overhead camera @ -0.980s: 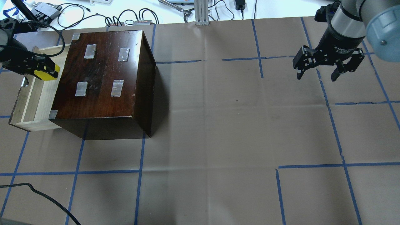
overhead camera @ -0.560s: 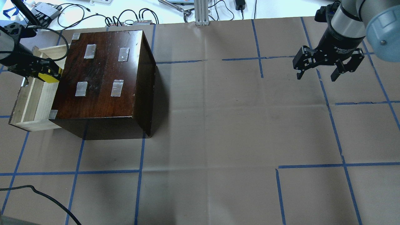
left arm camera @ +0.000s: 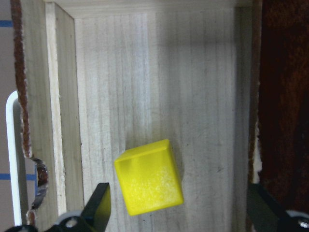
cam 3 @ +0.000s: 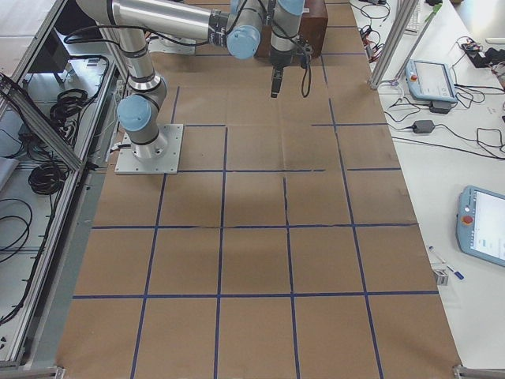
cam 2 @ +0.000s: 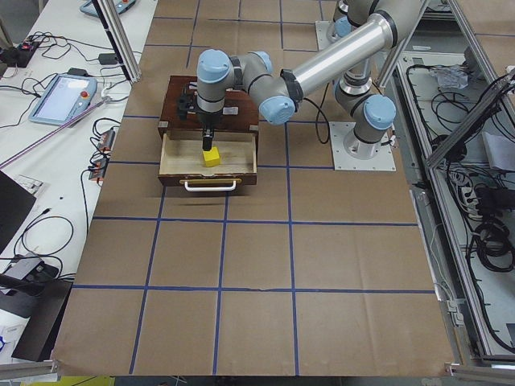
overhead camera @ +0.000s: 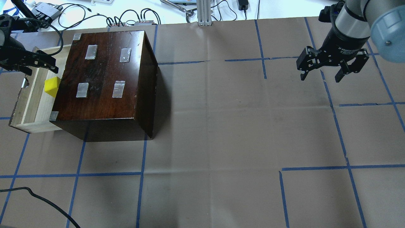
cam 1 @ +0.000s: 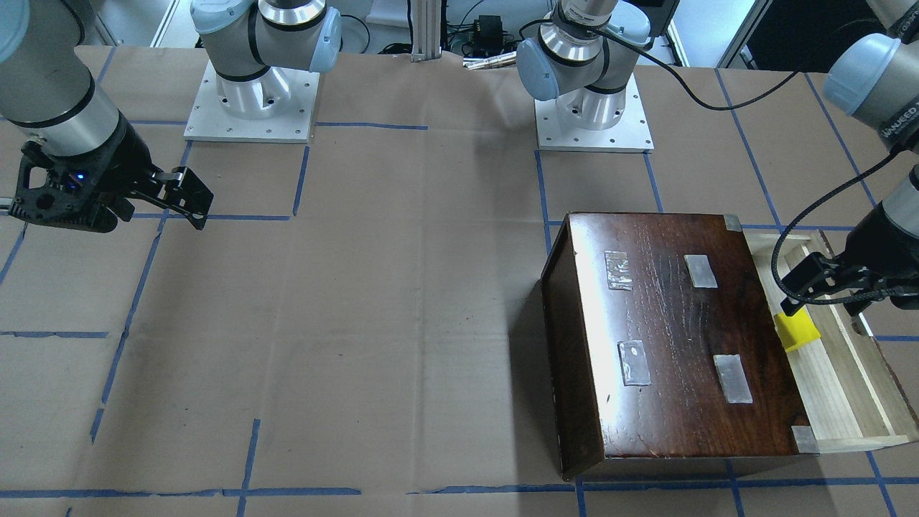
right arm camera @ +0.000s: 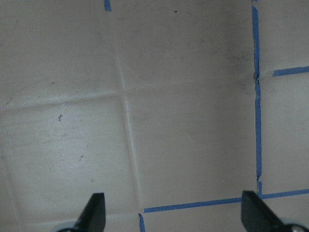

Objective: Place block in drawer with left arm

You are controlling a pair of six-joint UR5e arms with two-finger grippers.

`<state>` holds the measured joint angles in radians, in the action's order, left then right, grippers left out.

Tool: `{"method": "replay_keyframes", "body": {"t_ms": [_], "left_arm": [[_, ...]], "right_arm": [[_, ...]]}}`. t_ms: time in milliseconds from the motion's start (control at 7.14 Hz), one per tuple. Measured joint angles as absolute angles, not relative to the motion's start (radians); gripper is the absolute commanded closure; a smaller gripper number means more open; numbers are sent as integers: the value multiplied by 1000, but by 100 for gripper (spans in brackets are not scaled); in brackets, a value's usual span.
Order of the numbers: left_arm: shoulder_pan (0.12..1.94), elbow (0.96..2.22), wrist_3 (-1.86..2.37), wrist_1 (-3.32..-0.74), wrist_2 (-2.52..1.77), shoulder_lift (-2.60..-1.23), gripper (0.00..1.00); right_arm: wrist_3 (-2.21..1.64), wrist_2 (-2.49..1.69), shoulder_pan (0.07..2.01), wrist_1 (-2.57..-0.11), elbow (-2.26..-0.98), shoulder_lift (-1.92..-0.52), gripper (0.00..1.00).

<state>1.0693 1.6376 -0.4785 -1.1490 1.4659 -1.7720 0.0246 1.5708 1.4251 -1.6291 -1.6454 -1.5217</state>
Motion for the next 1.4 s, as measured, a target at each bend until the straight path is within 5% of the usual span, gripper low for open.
{"method": "replay_keyframes", "body": {"t_ms": [560, 1400], "left_arm": [[1100, 1634, -350, -1297, 1462, -1631, 2], [1430, 1640, 43, -1406, 1486, -1557, 2]], "right_arm": [[25, 1571, 1425, -1629, -1645, -1522, 0], [25, 1571, 1425, -1629, -1646, -1522, 0]]}}
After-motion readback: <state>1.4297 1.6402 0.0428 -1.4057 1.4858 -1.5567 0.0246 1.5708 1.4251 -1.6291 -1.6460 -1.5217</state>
